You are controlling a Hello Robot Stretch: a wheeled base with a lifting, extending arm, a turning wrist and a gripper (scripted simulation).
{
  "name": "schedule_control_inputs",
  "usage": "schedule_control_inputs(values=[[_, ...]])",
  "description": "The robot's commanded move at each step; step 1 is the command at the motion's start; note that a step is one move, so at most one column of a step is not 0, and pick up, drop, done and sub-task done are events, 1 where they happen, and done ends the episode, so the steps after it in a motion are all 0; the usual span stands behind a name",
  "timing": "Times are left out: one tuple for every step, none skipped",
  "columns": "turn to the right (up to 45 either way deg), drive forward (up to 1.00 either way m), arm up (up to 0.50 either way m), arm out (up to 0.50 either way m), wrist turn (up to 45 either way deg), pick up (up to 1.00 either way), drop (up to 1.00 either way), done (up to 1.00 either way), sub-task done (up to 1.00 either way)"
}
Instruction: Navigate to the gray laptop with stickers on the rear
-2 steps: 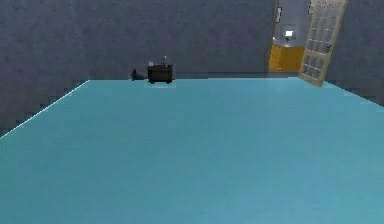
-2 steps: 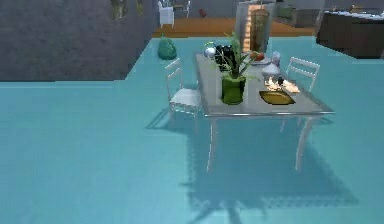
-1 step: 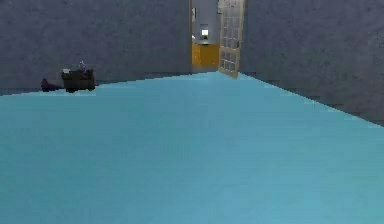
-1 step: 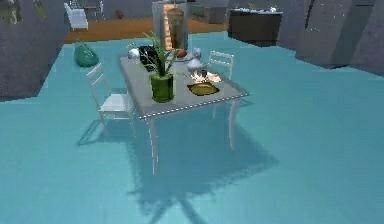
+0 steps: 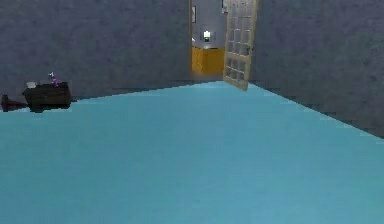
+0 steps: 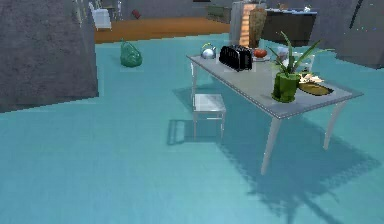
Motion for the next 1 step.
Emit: schedule_control_inputs(values=[[3.0,0.0,0.0,0.0,0.0,0.0,0.0,0.0,0.0]])
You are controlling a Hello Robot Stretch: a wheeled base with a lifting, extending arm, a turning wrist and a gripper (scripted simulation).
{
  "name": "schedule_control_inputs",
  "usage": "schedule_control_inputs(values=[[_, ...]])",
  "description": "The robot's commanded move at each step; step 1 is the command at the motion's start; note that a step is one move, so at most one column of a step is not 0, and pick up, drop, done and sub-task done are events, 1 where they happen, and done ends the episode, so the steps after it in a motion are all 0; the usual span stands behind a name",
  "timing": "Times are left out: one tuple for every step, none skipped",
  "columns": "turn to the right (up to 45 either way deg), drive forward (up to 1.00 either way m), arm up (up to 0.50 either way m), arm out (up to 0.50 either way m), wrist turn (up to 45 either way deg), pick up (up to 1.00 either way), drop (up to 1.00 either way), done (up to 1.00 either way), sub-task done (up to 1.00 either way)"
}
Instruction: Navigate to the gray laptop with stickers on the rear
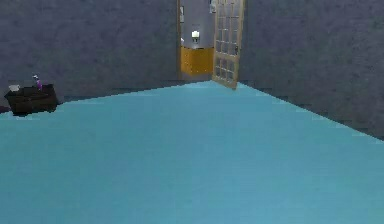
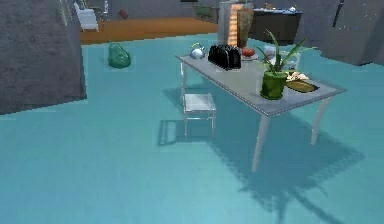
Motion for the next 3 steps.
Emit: schedule_control_inputs(values=[[0.0,1.0,0.0,0.0,0.0,0.0,0.0,0.0,0.0],[0.0,1.0,0.0,0.0,0.0,0.0,0.0,0.0,0.0],[0.0,1.0,0.0,0.0,0.0,0.0,0.0,0.0,0.0]])
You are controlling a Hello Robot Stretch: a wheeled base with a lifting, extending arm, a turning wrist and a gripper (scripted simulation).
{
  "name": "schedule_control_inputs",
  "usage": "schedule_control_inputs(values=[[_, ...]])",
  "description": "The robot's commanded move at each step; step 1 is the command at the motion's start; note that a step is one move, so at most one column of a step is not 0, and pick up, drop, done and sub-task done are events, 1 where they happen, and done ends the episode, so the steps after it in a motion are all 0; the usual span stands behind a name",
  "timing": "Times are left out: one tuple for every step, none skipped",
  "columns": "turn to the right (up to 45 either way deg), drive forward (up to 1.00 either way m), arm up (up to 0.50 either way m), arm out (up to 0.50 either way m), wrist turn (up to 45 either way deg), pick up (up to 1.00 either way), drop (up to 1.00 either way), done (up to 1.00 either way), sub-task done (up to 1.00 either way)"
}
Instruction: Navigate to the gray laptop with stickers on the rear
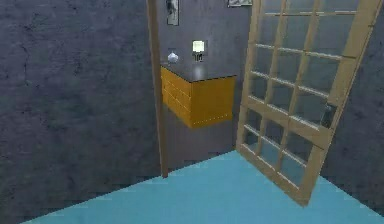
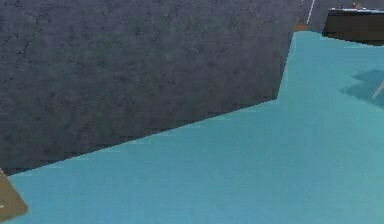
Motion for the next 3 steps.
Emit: schedule_control_inputs(values=[[0.0,1.0,0.0,0.0,0.0,0.0,0.0,0.0,0.0],[0.0,0.7,0.0,0.0,0.0,0.0,0.0,0.0,0.0],[-33.0,0.0,0.0,0.0,0.0,0.0,0.0,0.0,0.0]])
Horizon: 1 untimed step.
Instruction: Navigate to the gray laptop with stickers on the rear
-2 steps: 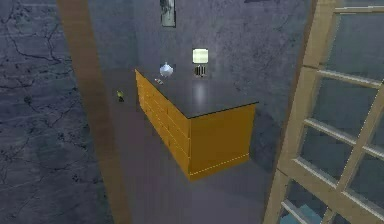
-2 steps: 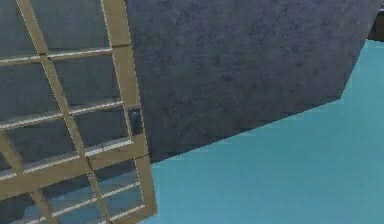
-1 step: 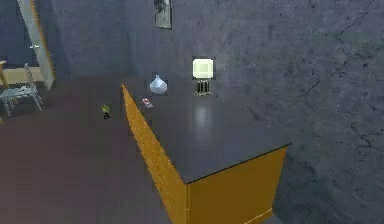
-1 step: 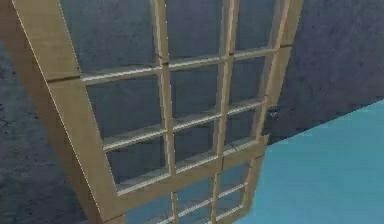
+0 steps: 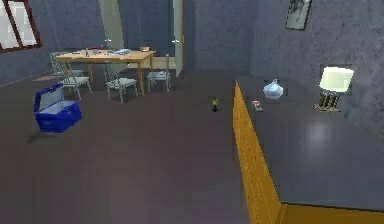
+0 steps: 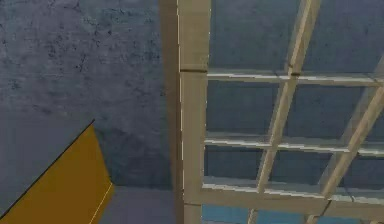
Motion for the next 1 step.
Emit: schedule_control_inputs(values=[[0.0,1.0,0.0,0.0,0.0,0.0,0.0,0.0,0.0]])
